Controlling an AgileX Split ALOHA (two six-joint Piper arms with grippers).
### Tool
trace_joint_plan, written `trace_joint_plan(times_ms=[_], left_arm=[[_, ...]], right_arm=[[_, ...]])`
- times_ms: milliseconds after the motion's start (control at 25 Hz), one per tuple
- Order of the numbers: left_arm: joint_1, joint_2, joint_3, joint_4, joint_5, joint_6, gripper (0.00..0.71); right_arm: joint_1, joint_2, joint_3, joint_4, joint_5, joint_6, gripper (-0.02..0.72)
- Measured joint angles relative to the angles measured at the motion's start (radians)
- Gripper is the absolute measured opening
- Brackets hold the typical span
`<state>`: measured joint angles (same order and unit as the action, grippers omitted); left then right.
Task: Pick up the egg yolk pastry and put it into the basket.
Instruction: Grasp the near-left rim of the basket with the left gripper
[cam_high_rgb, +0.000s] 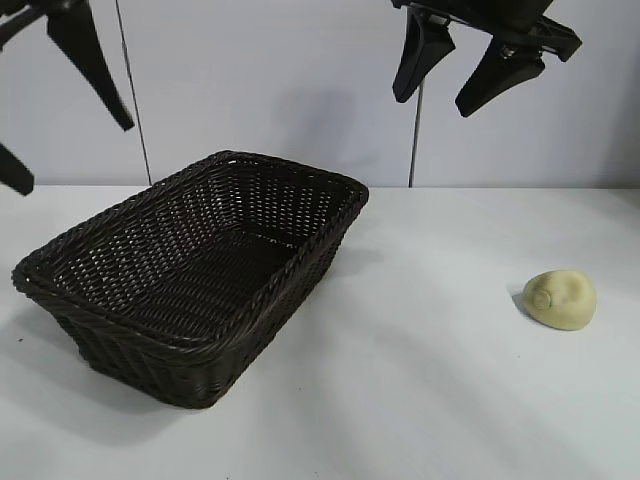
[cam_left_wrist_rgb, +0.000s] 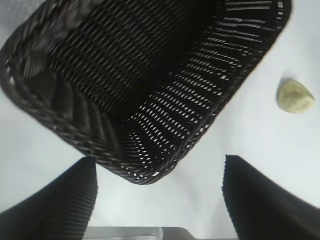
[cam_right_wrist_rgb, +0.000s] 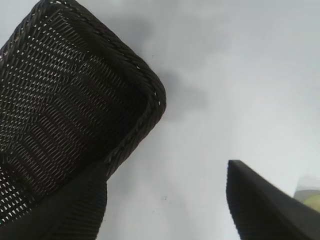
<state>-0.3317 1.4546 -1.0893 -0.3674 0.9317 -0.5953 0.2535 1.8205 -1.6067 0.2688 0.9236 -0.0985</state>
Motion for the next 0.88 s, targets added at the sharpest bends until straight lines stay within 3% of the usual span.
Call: trace_joint_plan(times_ms=[400, 880], left_arm=[[0.000, 0.000, 0.179, 0.001, -0.202, -0.212, 0.514], [0.000, 0.061, 0.228, 0.001, -0.314, -0.273, 0.514]], right_arm=[[0.000, 0.000, 0.000, 0.000, 0.002, 0.000, 0.495], [0.000, 0.000, 0.000, 0.000, 0.002, 0.000, 0.495]])
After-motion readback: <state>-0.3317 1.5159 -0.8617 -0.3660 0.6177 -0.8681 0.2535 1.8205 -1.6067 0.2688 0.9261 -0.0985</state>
